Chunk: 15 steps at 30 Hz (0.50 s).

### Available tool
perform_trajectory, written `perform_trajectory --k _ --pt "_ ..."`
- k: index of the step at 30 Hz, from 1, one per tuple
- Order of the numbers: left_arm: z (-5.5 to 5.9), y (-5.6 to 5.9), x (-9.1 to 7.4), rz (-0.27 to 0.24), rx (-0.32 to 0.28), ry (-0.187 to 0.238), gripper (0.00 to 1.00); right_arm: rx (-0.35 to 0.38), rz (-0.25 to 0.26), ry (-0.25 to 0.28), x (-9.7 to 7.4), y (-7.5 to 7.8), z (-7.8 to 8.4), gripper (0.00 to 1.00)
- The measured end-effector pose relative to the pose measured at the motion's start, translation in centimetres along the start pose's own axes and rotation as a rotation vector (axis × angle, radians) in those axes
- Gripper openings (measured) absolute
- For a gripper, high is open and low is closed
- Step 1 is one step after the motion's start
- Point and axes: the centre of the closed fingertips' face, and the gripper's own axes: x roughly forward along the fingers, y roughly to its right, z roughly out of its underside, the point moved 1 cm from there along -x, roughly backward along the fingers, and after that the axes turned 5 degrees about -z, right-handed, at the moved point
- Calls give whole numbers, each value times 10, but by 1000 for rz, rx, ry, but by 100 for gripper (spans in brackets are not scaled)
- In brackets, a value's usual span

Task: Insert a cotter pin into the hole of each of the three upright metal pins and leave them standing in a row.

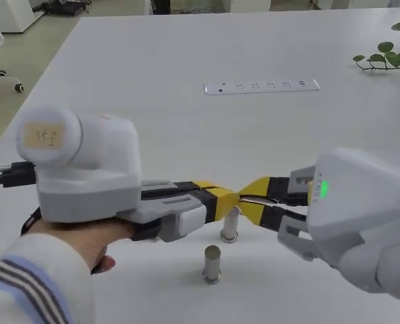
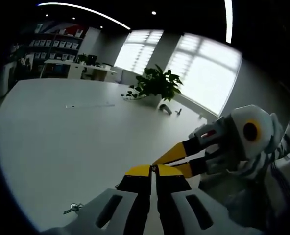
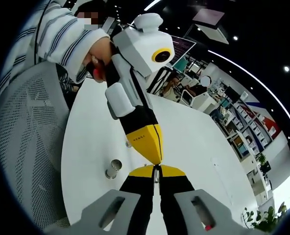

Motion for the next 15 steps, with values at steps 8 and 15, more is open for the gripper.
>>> perform_trajectory --k 8,15 --pt "-5 -1 -4 5 -9 16 0 57 6 30 -1 1 2 6" --pt "-8 -1 -6 14 1 27 0 100 -12 41 -3 0 5 6"
